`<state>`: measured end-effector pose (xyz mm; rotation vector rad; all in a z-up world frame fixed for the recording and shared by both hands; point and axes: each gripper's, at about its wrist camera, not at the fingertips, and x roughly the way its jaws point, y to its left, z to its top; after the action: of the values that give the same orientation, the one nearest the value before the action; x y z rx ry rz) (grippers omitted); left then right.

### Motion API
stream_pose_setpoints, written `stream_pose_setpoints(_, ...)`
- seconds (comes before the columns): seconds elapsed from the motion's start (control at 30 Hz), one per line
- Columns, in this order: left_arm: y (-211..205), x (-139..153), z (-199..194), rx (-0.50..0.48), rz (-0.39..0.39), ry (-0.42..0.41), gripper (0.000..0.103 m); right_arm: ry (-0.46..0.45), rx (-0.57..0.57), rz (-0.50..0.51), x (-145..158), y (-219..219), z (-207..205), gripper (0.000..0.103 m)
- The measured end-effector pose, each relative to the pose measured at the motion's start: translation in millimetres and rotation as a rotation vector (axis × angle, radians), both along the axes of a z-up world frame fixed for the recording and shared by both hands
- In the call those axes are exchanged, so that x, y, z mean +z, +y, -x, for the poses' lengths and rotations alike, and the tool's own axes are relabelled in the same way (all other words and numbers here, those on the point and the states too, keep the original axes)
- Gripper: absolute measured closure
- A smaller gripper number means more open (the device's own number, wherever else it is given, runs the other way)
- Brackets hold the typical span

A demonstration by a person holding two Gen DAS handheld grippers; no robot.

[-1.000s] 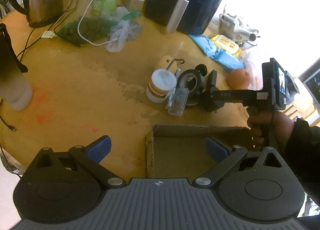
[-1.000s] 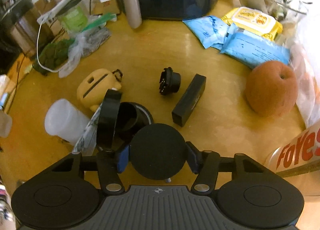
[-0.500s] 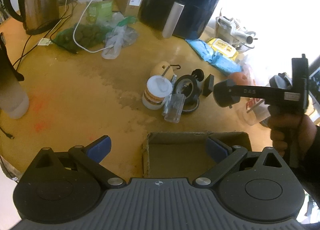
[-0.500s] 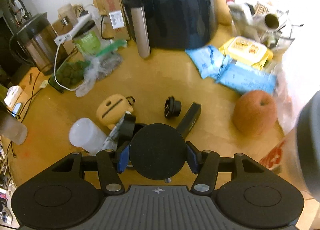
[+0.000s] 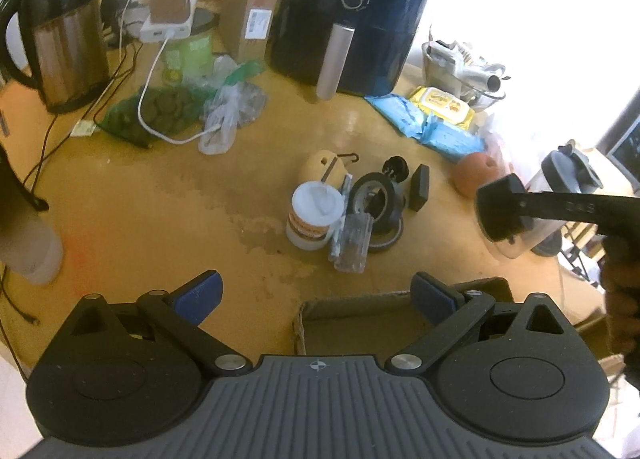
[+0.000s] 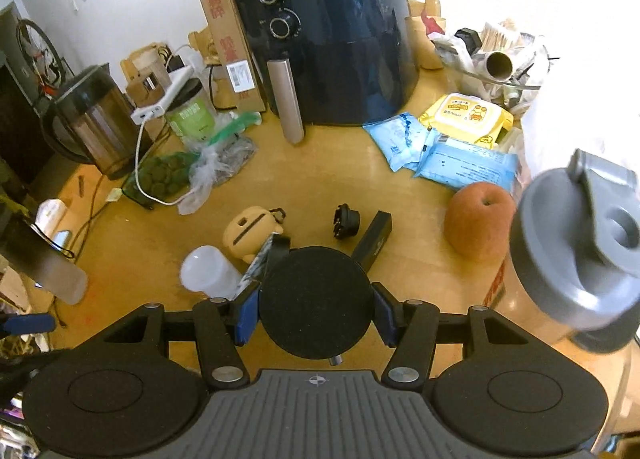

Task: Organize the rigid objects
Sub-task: 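Grasp the white plastic jar with the left gripper while the right gripper holds the black lid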

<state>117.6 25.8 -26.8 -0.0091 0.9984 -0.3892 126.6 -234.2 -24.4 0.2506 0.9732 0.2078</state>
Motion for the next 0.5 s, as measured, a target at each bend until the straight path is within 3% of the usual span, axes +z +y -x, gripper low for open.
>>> stream_pose_setpoints(0.5, -33, -20, -31, -0.114, -0.062, -0.056, 0.001, -0.017, -0.093, -0.042, 21, -15, 47, 0.043)
